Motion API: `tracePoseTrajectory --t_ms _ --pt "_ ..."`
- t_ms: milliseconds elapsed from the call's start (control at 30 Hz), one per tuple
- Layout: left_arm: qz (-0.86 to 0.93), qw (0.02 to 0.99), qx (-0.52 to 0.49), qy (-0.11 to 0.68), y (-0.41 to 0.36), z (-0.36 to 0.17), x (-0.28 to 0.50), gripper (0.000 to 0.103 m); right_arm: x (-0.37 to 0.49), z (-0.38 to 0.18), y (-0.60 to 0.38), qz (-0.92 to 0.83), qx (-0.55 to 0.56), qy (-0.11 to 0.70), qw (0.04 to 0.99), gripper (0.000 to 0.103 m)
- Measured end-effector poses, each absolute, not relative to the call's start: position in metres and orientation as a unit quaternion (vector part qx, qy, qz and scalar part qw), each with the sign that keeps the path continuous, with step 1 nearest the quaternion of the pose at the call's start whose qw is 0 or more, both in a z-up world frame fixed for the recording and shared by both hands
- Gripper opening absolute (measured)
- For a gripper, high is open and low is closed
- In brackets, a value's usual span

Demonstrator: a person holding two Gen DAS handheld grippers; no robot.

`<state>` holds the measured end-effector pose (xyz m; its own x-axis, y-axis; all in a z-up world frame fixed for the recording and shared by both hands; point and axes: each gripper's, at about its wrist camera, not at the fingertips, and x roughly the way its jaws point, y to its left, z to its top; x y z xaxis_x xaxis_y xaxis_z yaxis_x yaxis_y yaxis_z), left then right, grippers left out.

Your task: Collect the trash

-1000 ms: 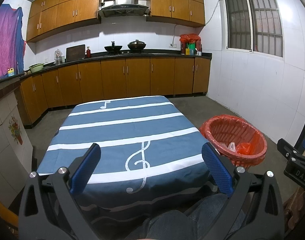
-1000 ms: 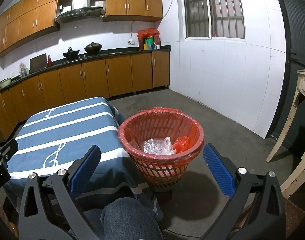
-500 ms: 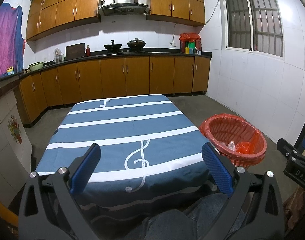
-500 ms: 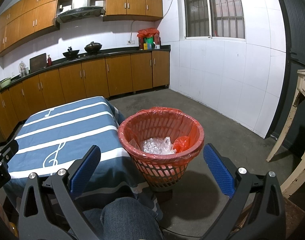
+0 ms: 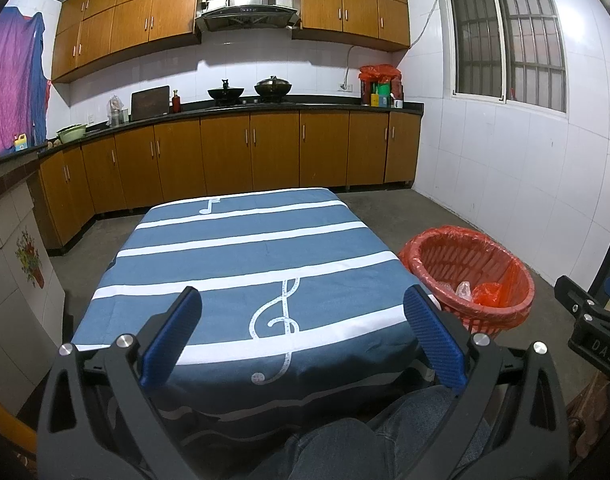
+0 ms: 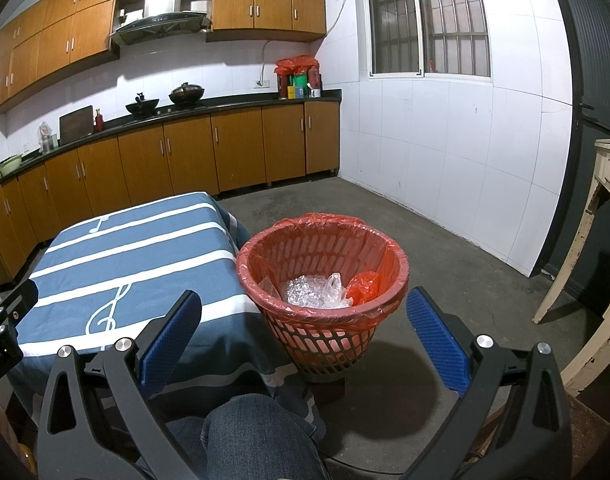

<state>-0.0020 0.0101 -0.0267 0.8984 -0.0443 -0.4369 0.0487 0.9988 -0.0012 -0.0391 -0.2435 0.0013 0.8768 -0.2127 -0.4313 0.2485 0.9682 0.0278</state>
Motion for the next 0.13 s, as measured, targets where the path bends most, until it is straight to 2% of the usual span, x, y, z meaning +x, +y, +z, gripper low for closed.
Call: tracePoseTrajectory --t_ms 133 --pt "-0.025 0.974 0.003 0.226 0.0128 -0.0254 -0.0015 0.099 -0.0374 0.0023 -0.2439 -0.119 0.041 0.218 0.968 0.101"
